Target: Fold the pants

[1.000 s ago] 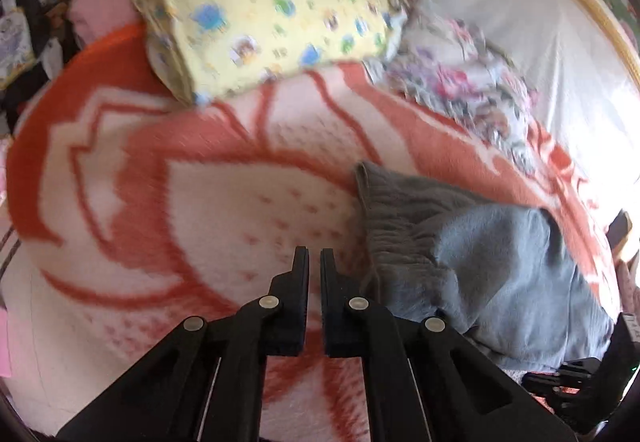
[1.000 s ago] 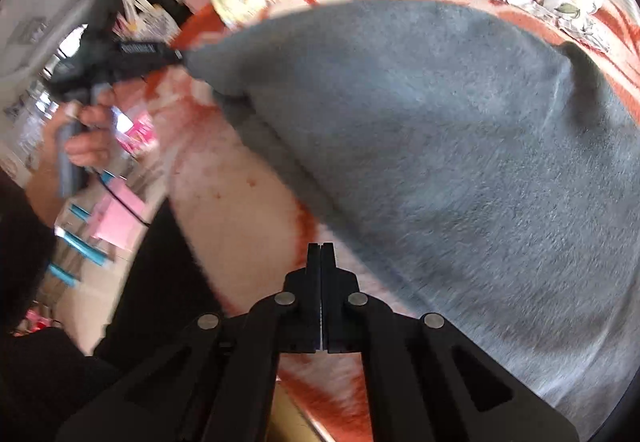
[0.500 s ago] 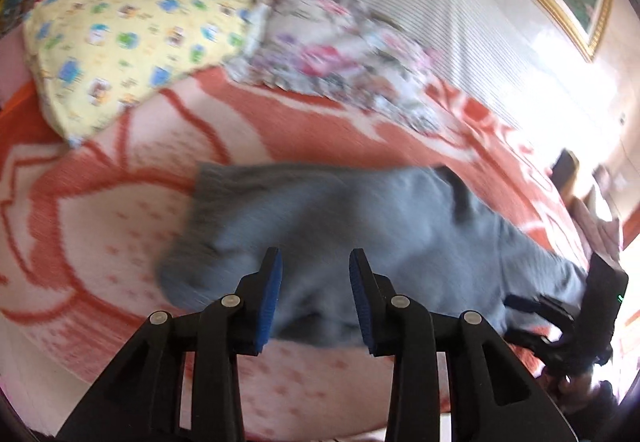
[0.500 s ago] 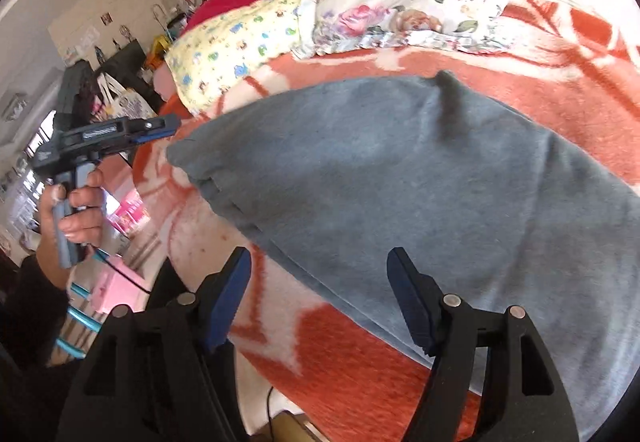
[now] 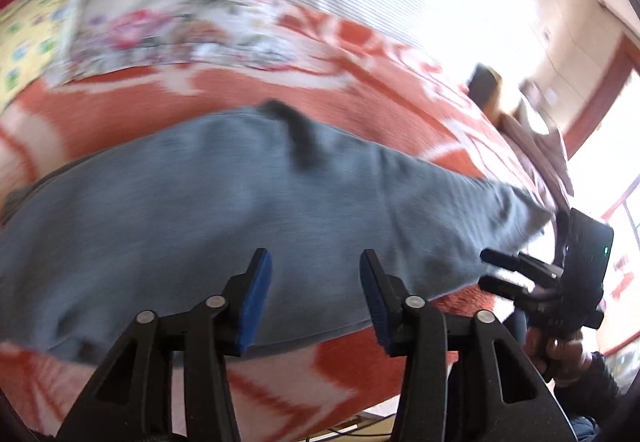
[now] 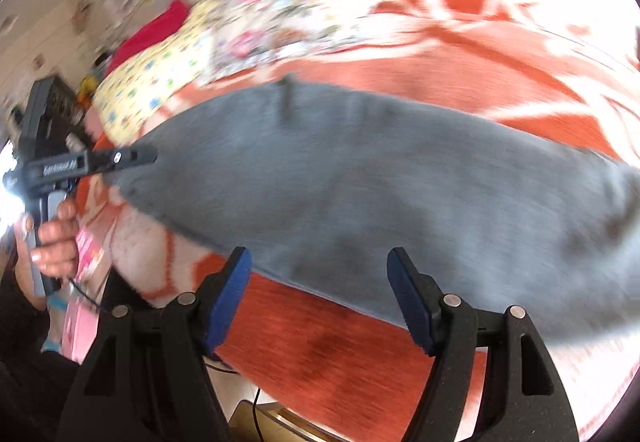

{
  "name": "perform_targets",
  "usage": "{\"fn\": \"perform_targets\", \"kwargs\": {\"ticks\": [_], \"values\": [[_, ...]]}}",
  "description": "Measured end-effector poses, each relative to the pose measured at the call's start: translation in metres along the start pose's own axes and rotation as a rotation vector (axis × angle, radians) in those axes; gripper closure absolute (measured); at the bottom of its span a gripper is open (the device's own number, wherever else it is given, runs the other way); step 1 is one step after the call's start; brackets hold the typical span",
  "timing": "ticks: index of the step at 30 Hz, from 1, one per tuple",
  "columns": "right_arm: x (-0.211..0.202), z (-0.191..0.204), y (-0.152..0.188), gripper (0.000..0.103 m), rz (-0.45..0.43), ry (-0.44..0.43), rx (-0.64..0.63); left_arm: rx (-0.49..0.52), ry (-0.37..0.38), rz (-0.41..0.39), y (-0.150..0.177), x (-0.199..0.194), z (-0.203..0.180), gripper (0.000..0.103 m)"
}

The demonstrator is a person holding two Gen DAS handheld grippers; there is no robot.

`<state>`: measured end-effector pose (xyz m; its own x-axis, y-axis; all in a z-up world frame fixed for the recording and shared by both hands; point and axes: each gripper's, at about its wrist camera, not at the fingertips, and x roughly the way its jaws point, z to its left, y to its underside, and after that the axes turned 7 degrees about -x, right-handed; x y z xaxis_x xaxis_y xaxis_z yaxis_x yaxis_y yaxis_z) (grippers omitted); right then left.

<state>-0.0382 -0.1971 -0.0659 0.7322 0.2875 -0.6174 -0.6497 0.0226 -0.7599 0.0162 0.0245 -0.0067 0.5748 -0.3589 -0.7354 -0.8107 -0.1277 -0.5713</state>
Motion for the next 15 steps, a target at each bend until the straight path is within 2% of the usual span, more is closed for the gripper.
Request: {"fn": "perform_targets", "kwargs": {"ticks": [5,9,15], "values": [[-0.040,-0.057,0.020,0.031,-0.077,0.099,0.182,0.124,0.063,0.062,-0.011,0.036,-0.059,0.054],[-0.074,-0.104,0.042,0.031,-0.150,0.172,0.338,0.262,0.103,0.094,-0.019,0.063,-0.119,0.052],[-0.115,-0.152,0.070,0.031,-0.219,0.268,0.477,0.392,0.136,0.137,-0.028,0.100,-0.184,0.047]]}}
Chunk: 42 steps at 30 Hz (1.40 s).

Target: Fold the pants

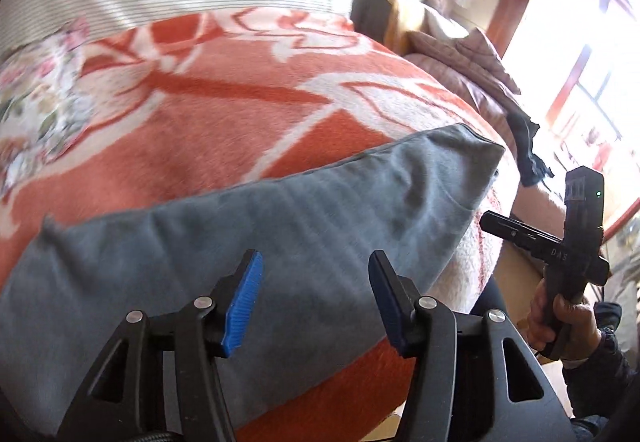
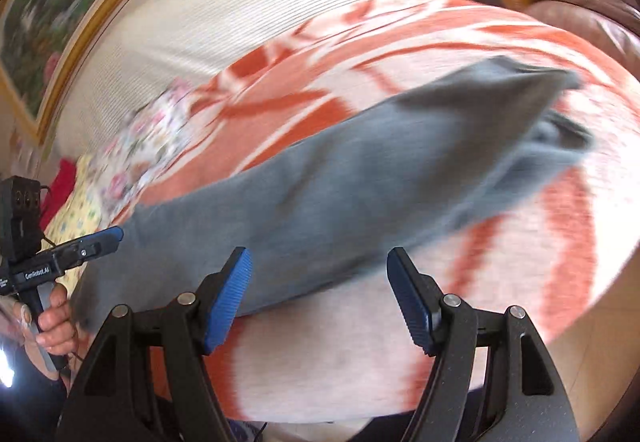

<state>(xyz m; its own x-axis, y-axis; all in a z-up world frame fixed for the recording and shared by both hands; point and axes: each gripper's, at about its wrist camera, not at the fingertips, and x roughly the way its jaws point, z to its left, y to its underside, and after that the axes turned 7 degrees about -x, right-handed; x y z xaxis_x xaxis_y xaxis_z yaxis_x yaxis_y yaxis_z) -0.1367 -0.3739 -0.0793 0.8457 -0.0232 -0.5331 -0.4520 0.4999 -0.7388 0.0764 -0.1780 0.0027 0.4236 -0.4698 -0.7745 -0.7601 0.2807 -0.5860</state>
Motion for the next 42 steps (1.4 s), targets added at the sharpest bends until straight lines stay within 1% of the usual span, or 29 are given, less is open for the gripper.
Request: {"fn": "perform_targets", "kwargs": {"ticks": [4,8,12,15,19,24,26,28,29,31,32,33,34,35,36,37,38,39,40,41,42], "values": [[-0.013,-0.028,-0.002,0.031,-0.036,0.036,0.071,0.071,0.017,0.031,-0.023,0.027,-0.028,0.047],[-0.021,-0.051,-0.008,0.031,-0.070,0.069,0.124,0.143,0.016,0.064,-0.040,0.054,-0.051,0.047],[-0.021,-0.074,-0.016,0.026,-0.090,0.068,0.203,0.191,0.029,0.107,-0.061,0.087,-0.073,0.046],[-0.017,-0.086,-0.021,0.024,-0.097,0.053,0.247,0.219,0.025,0.133,-0.074,0.109,-0.088,0.046],[-0.015,-0.106,-0.024,0.020,-0.108,0.048,0.321,0.258,0.050,0.179,-0.097,0.144,-0.112,0.045],[-0.018,-0.131,-0.029,0.019,-0.163,-0.015,0.458,0.290,0.070,0.250,-0.115,0.188,-0.141,0.044],[-0.017,-0.137,-0.033,0.019,-0.175,-0.006,0.469,0.323,0.057,0.278,-0.120,0.210,-0.156,0.044],[-0.012,-0.143,-0.039,0.019,-0.162,0.011,0.470,0.351,0.051,0.298,-0.122,0.225,-0.167,0.044],[-0.008,-0.145,-0.041,0.019,-0.154,0.003,0.471,0.364,0.054,0.310,-0.123,0.233,-0.173,0.044],[-0.005,-0.147,-0.042,0.027,-0.159,0.011,0.459,0.374,0.056,0.324,-0.124,0.245,-0.181,0.044],[-0.004,-0.147,-0.044,0.039,-0.160,0.027,0.441,0.375,0.061,0.328,-0.125,0.250,-0.185,0.044],[-0.003,-0.148,-0.044,0.059,-0.159,0.036,0.425,0.375,0.068,0.330,-0.126,0.253,-0.188,0.044],[-0.002,-0.150,-0.043,0.074,-0.160,0.031,0.421,0.376,0.080,0.330,-0.127,0.256,-0.192,0.045],[-0.001,-0.153,-0.042,0.092,-0.164,0.013,0.430,0.381,0.103,0.335,-0.127,0.259,-0.198,0.058],[-0.004,-0.156,-0.040,0.093,-0.181,-0.012,0.445,0.387,0.121,0.343,-0.128,0.259,-0.203,0.066],[-0.010,-0.158,-0.037,0.093,-0.196,-0.014,0.443,0.399,0.146,0.356,-0.128,0.259,-0.211,0.076],[-0.015,-0.158,-0.036,0.094,-0.211,-0.005,0.434,0.424,0.154,0.359,-0.128,0.258,-0.219,0.077],[-0.021,-0.159,-0.034,0.094,-0.225,0.010,0.429,0.475,0.141,0.353,-0.127,0.257,-0.233,0.077],[-0.022,-0.161,-0.032,0.094,-0.224,0.009,0.434,0.507,0.125,0.357,-0.125,0.259,-0.239,0.075],[-0.020,-0.163,-0.029,0.094,-0.215,0.005,0.444,0.548,0.091,0.359,-0.123,0.263,-0.245,0.065],[-0.017,-0.168,-0.025,0.094,-0.205,-0.005,0.464,0.565,0.071,0.358,-0.123,0.266,-0.248,0.058]]}}
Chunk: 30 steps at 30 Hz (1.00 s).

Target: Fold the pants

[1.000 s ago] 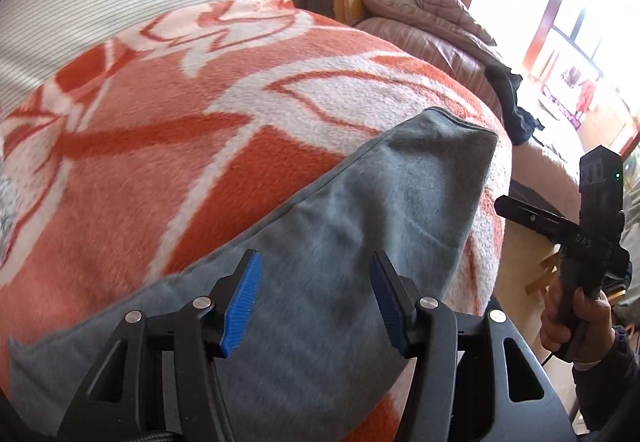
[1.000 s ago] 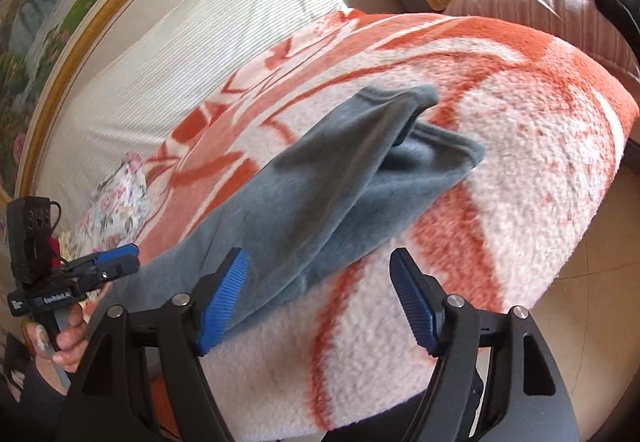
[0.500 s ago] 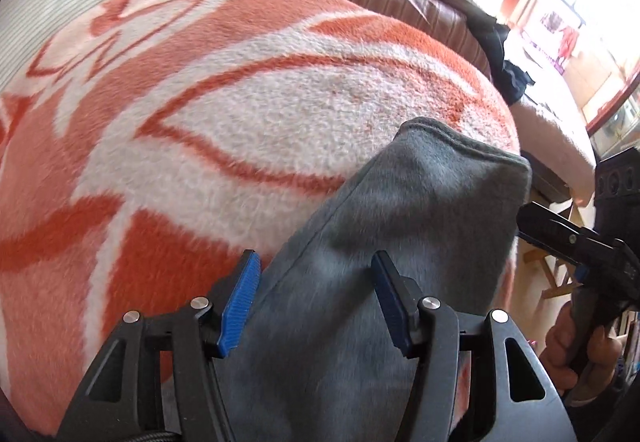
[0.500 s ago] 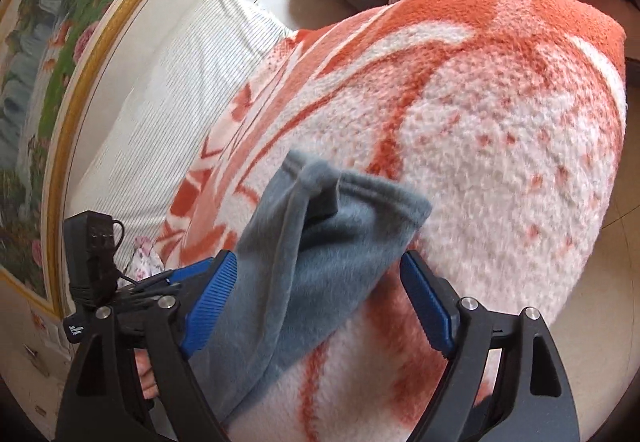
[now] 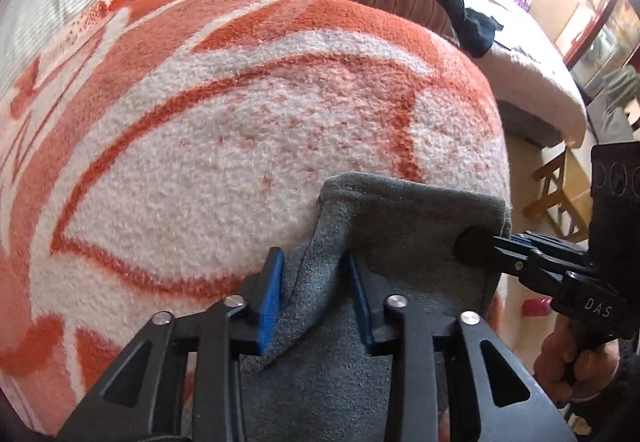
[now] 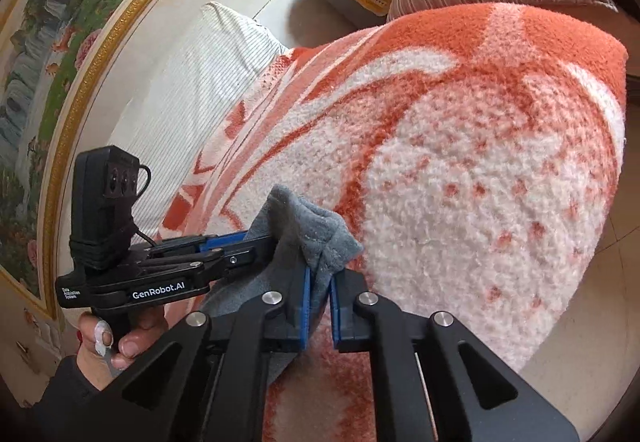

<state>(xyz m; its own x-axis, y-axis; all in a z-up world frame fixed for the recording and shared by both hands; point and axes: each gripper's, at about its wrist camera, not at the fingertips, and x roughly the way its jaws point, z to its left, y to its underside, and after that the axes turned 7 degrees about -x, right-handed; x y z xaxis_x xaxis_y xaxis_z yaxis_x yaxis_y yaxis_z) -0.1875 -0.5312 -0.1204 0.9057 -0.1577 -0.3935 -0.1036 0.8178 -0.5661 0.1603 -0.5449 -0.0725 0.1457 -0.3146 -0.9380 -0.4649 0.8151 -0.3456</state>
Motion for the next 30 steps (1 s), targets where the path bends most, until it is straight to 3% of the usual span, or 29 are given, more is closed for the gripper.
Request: {"fn": "perform_targets", "kwargs": {"ticks": [2,3,7,9,10,14,15,17,21,30], "values": [[0.003,-0.010,0.002,0.091,0.024,-0.039,0.042,0.004,-0.045,0.002,-0.003,0.004,0.004,0.034],[0.001,-0.015,0.003,0.087,0.029,-0.049,0.065,-0.004,-0.045,0.007,-0.005,0.006,0.008,0.031],[-0.001,-0.016,0.005,0.082,0.025,-0.066,0.092,-0.075,0.041,0.019,-0.005,0.014,0.025,0.030],[0.000,-0.011,0.005,0.082,0.021,-0.044,0.066,-0.077,0.041,-0.001,-0.002,0.013,0.023,0.031],[0.001,-0.009,0.005,0.082,0.021,-0.040,0.062,-0.072,0.041,-0.008,-0.001,0.013,0.022,0.037],[0.002,0.002,0.005,0.082,0.021,-0.027,0.032,-0.069,0.125,-0.022,0.004,0.006,0.011,0.087],[0.001,0.007,0.004,0.084,0.020,-0.026,0.015,-0.073,0.138,-0.024,0.005,0.005,0.010,0.090],[-0.005,0.022,0.002,0.092,0.000,-0.024,-0.030,-0.089,0.151,-0.040,0.007,0.001,0.012,0.094],[-0.019,0.056,-0.005,0.093,-0.033,-0.047,-0.124,-0.147,0.205,-0.099,0.017,-0.020,0.023,0.095],[-0.040,0.141,-0.001,0.094,-0.057,-0.214,-0.265,-0.256,0.276,-0.321,0.063,-0.122,0.066,0.096]]}}
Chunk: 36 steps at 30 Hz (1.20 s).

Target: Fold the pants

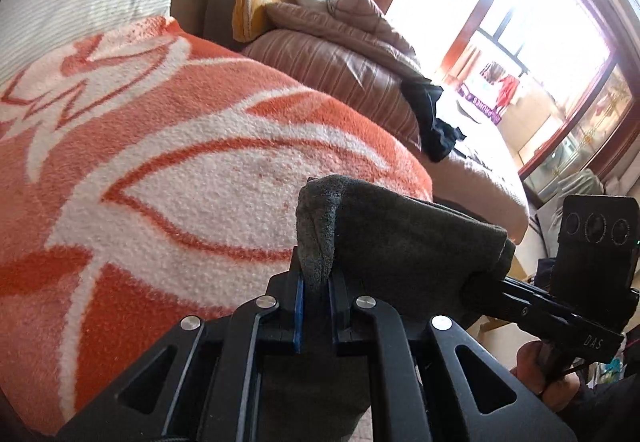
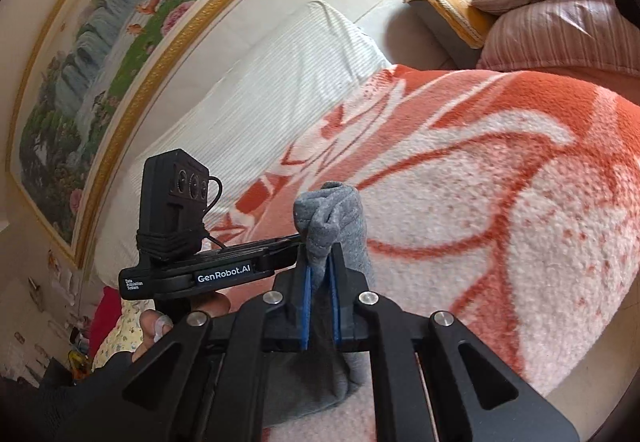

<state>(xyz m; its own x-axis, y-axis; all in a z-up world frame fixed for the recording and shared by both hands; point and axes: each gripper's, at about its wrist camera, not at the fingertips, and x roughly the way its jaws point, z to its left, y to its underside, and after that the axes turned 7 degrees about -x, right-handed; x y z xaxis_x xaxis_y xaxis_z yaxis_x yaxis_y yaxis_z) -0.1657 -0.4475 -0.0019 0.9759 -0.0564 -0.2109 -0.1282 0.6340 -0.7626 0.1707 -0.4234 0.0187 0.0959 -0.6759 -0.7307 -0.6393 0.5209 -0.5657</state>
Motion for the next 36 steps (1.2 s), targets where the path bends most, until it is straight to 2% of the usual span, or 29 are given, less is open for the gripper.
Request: {"fn": "perform_targets", "kwargs": {"ticks": [3,7,12,15,20,26,32,35,36], "values": [[0.009,0.037,0.002,0.094,0.018,-0.085,-0.050,-0.041,0.014,-0.059,0.010,-0.034,0.013,0.096],[0.027,0.085,0.013,0.094,0.070,-0.186,-0.120,-0.093,0.024,-0.145,0.040,-0.082,0.033,0.096],[0.058,0.130,0.042,0.094,0.179,-0.328,-0.124,-0.177,0.022,-0.228,0.086,-0.133,0.068,0.096],[0.081,0.149,0.064,0.094,0.256,-0.371,-0.130,-0.255,0.014,-0.265,0.118,-0.156,0.098,0.096],[0.132,0.163,0.109,0.094,0.411,-0.409,-0.110,-0.418,-0.002,-0.285,0.173,-0.165,0.154,0.096],[0.176,0.160,0.158,0.094,0.564,-0.388,-0.100,-0.562,-0.024,-0.239,0.235,-0.153,0.203,0.096],[0.193,0.155,0.179,0.093,0.625,-0.383,-0.092,-0.631,-0.023,-0.219,0.270,-0.151,0.221,0.090],[0.194,0.155,0.177,0.086,0.641,-0.379,-0.082,-0.644,-0.043,-0.221,0.283,-0.162,0.221,0.085],[0.194,0.156,0.175,0.079,0.640,-0.387,-0.082,-0.653,-0.050,-0.226,0.286,-0.167,0.220,0.084]]}}
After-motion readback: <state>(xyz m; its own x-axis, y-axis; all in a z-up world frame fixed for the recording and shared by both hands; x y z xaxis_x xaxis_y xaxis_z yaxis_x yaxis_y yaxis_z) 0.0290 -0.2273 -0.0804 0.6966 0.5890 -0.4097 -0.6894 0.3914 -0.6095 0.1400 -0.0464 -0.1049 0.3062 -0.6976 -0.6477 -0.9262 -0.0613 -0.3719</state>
